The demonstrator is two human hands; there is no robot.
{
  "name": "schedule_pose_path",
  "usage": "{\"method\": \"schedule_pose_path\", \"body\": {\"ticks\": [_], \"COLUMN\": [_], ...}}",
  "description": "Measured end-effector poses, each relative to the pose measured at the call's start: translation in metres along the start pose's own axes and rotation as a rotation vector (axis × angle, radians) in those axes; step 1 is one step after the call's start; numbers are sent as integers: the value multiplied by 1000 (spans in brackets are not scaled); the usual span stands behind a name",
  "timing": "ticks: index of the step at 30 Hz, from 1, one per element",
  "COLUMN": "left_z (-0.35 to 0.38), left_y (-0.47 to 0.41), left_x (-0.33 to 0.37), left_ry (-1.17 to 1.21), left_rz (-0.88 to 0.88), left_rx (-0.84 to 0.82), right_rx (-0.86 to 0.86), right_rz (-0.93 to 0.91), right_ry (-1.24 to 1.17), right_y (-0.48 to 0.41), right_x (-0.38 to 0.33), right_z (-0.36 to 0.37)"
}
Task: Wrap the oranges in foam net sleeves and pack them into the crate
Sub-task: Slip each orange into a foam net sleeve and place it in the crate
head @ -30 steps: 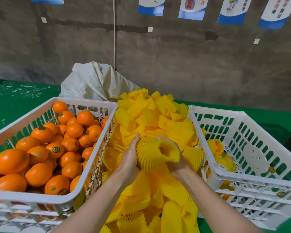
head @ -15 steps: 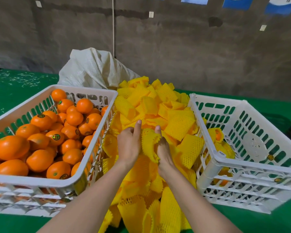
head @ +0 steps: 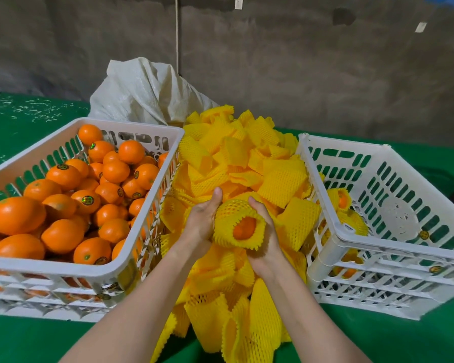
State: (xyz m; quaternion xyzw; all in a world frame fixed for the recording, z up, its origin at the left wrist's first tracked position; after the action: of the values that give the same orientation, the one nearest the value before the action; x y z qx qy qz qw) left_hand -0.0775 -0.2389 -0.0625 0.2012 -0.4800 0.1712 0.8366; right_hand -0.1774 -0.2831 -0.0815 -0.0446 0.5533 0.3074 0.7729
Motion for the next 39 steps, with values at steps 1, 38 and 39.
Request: {"method": "schedule_pose_path", "body": {"ticks": [1,38,39], "left_z": [1,38,41], "left_y": [1,38,38], "left_x": [2,-29,-27], "left_ry": [-9,111,114], "left_rz": [4,-556,-545], "left_rx": [-4,-378,-393], "right_rx": [-12,-73,-94], "right_rz": [5,-469,-465], "right_ry": [-15,546,546], "right_y": [0,15,14], "right_x": [1,-82,-82], "right_z": [1,13,14]}}
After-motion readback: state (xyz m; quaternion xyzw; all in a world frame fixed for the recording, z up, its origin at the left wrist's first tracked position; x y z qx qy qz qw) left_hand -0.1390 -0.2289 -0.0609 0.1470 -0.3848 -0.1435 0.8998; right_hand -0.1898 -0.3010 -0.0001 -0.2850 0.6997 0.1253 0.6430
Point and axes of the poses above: each hand's wrist, its own y-axis away from the middle knuckle, its own z-axis out of the palm, x = y × z, the point moved 10 cm from there along -y, towards the middle knuckle, and after that the axes turned 10 degrees about y, right-handed, at the moved point
